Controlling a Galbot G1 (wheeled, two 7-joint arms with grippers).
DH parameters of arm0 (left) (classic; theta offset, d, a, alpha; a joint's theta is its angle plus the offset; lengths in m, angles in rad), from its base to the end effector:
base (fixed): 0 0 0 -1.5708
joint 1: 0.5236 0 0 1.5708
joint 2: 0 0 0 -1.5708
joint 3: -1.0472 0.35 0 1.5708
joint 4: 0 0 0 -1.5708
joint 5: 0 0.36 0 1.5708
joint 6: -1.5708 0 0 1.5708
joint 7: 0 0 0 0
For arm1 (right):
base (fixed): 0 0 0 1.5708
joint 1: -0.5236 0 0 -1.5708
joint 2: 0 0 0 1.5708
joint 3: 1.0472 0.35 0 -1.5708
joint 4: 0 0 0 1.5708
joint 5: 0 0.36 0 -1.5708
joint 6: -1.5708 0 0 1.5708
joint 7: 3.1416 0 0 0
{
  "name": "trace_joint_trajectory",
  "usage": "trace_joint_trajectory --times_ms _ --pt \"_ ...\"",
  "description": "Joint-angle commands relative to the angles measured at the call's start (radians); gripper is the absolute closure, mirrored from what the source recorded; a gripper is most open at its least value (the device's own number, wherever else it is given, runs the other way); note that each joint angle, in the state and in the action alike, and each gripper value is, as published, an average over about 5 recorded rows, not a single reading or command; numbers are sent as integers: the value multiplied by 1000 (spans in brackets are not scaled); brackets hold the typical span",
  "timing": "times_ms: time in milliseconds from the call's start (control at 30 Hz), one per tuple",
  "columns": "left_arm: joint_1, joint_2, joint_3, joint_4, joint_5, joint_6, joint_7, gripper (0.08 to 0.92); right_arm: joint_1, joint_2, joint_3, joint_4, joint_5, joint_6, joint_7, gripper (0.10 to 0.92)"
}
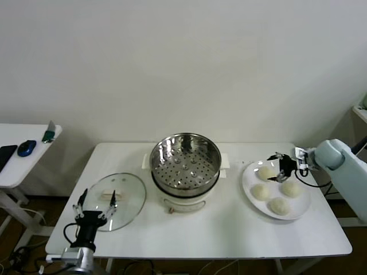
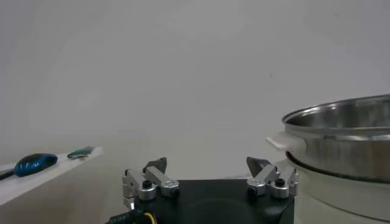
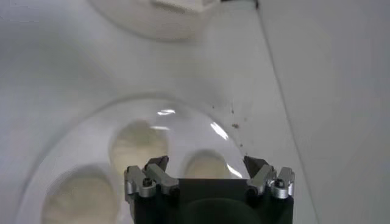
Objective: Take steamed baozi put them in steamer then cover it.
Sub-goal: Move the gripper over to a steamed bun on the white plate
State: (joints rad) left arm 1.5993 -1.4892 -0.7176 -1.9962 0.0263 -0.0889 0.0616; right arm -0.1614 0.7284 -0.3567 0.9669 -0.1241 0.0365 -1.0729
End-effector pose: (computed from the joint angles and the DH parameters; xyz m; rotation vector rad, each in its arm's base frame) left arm 0.1714 0.0794 -0.3353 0.0954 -3.0881 -0.2999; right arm 0.5372 -0.2617 -0.1952 1.1888 -1.7476 1.2623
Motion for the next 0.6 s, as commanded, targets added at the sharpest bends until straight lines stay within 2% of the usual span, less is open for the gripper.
trace_joint_trajectory --times_ms 33,333,600 --pt "0 5 -1 6 -4 5 -1 177 331 137 -315 -348 -111 91 -129 203" --pt "6 11 -8 3 -6 8 -2 177 273 244 -316 -426 -150 86 -104 203" --pt "8 19 -12 -4 -8 14 -3 177 232 325 -236 -506 -253 112 -62 203"
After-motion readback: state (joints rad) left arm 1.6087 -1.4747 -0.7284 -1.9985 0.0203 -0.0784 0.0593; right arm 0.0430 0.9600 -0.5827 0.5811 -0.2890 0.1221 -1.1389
